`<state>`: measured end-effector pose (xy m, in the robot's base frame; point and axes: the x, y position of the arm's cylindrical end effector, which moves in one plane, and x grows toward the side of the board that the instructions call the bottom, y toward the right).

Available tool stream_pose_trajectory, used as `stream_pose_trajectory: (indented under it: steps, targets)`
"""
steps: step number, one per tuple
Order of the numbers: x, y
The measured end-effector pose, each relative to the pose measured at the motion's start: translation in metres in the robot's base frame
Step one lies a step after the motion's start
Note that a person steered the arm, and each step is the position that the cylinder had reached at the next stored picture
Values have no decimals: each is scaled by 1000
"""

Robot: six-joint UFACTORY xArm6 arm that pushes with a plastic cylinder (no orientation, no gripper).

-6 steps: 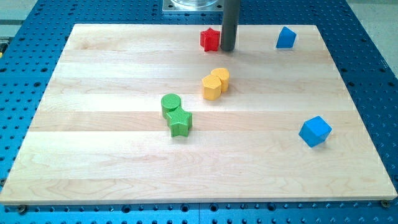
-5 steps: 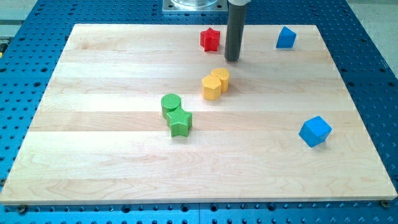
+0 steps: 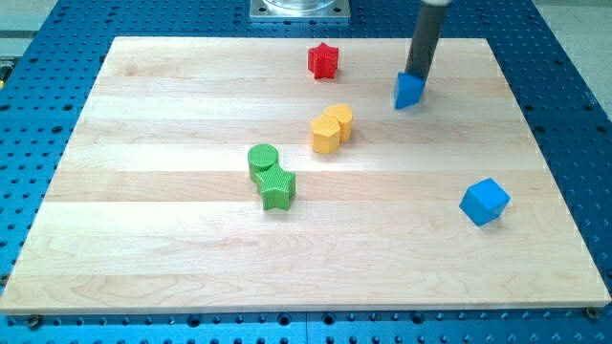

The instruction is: Push the triangle to the bottom right of the heart

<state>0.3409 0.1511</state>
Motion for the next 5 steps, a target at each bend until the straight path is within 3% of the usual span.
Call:
stream_pose_trajectory:
  steps: [1, 3, 4, 5]
  targets:
    - [98, -1]
    - [32, 35]
    - [18, -8]
    - [97, -13]
